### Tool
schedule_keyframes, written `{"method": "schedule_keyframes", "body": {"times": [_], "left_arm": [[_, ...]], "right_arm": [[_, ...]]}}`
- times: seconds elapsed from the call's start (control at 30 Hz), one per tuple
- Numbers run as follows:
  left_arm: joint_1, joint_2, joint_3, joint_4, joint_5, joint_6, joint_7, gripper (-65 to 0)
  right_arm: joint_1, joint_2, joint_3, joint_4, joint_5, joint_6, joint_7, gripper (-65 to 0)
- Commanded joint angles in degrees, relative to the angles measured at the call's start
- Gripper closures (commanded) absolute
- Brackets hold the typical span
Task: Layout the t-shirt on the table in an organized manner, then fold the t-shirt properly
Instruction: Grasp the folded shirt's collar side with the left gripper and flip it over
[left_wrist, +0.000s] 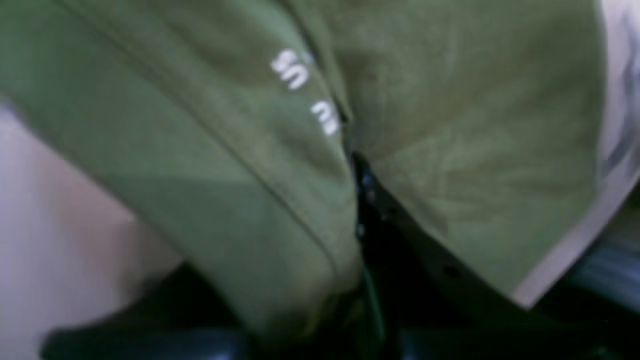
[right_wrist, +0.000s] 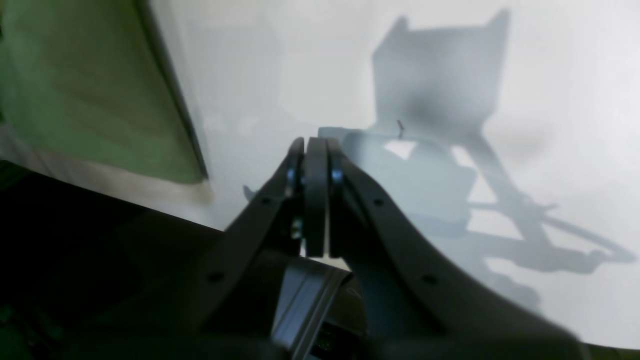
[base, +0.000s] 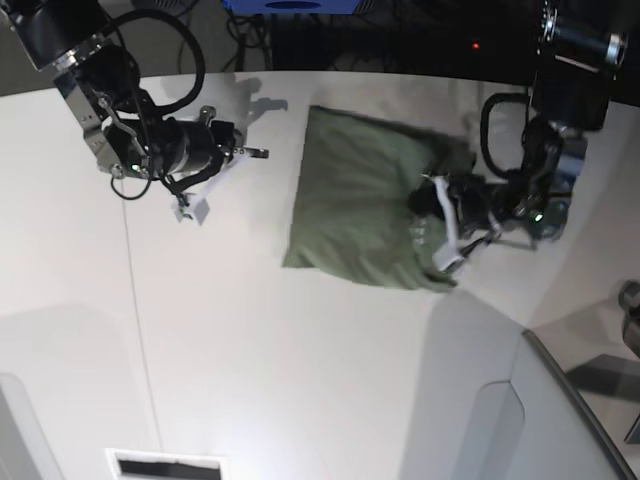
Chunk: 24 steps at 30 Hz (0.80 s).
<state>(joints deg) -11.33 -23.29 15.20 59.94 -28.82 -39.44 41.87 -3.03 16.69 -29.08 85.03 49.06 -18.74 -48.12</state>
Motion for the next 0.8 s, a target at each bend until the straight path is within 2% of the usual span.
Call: {"method": "schedule_keyframes", "body": {"times": [0.0,0.17,0.3,0.57,0.77], "left_arm": [[-2.07,-0.58,3.57,0.58,2.84,-0.56,0.20,0.0],[-9.72,-1.55,19.13,0.50,14.88,-0.56,-0.06,0.0],[-13.77,-0.93,27.04,0.50,21.65,-0.56,-2.97,0.0],[-15.00,8.65,29.24,-0.12,33.35,-0.56,-7.45,0.0],[-15.08,15.68,29.41,-0.12,38.88,-0.56,-7.45,0.0]], "right_arm": [[0.79,0.24,0.38,0.81,0.39,0.41,0.95,0.0],[0.79,1.29,0.47,0.81,0.48,0.41,1.22,0.0],[0.70,1.29,1.96,0.81,0.48,0.41,1.30,0.0],[-2.12,1.03,15.41,1.34,0.48,0.41,1.30,0.0],[-4.49,1.20,22.88,1.43,0.74,0.50,0.95,0.0]]}}
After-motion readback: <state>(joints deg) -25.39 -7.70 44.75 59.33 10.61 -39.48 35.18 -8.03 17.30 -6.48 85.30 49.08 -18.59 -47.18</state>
